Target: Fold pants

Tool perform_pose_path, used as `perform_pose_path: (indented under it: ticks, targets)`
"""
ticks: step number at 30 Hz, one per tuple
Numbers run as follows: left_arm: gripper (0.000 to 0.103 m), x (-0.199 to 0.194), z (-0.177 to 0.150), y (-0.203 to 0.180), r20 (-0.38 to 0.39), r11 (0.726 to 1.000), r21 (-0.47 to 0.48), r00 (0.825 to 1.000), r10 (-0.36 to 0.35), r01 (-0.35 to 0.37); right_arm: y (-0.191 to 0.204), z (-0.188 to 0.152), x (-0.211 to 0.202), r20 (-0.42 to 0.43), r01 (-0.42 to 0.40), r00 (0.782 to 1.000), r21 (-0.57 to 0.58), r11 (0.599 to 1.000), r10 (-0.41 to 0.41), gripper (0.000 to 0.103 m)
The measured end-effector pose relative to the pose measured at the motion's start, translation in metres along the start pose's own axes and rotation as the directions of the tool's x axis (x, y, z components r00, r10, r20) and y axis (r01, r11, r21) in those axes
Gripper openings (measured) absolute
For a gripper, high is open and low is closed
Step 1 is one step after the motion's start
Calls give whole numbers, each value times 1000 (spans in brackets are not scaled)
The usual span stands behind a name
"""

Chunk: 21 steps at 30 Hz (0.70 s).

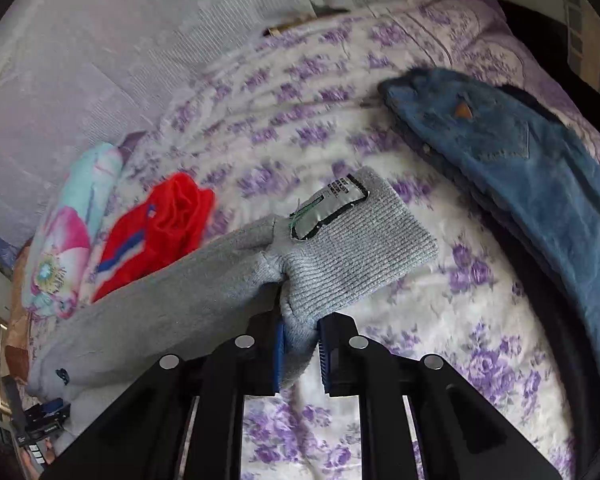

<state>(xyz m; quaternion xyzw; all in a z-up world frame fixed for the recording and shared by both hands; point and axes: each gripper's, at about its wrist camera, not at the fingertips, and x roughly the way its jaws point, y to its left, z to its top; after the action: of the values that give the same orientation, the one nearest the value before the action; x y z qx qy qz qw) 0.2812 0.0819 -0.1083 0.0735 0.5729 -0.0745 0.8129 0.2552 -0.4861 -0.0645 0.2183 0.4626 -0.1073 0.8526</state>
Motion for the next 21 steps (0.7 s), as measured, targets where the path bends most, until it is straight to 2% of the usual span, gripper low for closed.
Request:
perform_pose_path:
  ticks: [2,3,4,6,8,10,11,13,16,18,19,21]
  targets:
    - [68,1,1,2,-7,1000,13,1000,-13,13,-14,-18,50,-124,65,990,22,998,-61,17]
    - [68,1,2,3,-13,1000,19,1000,-19,19,-14,-23,52,-66,53,996,14,998,-52,18]
    - [68,0,3,4,-24,999,23,999,-27,27,-6,-23,48,-46,85,995,-41,996,-87,19]
    - [68,-5,4,9,-54,999,25,998,-39,40,4,-23,41,-64,137,988,-81,987,-142,29]
    - [67,-16,5,18,-53,999,22,998,-43,44,11,-23,26,-84,145,985,-95,985,-153,35]
    - [66,-29,10,32,-30,999,10,999,-39,39,21,-30,0,-37,166,984,-134,977,-172,36]
    - [66,-34,13,39,-34,998,-1,997,-69,69,27,-35,-14,0,182,983,-162,970,-185,40]
    - [65,-41,20,45,-41,995,-14,994,-103,102,41,-48,-43,58,161,987,-217,963,-152,47]
    - [67,-50,33,44,-34,994,8,994,-105,105,57,-77,-76,72,77,996,-284,956,-59,50]
    - [67,-62,28,38,-58,983,36,983,-176,178,70,-97,-90,60,20,998,-325,945,0,52]
    - [67,-71,27,35,-41,984,56,986,-164,166,75,-107,-95,49,-9,998,-340,941,28,52]
    - [67,-83,26,24,32,990,132,998,-54,50,84,-121,-99,18,-67,997,-354,933,79,52]
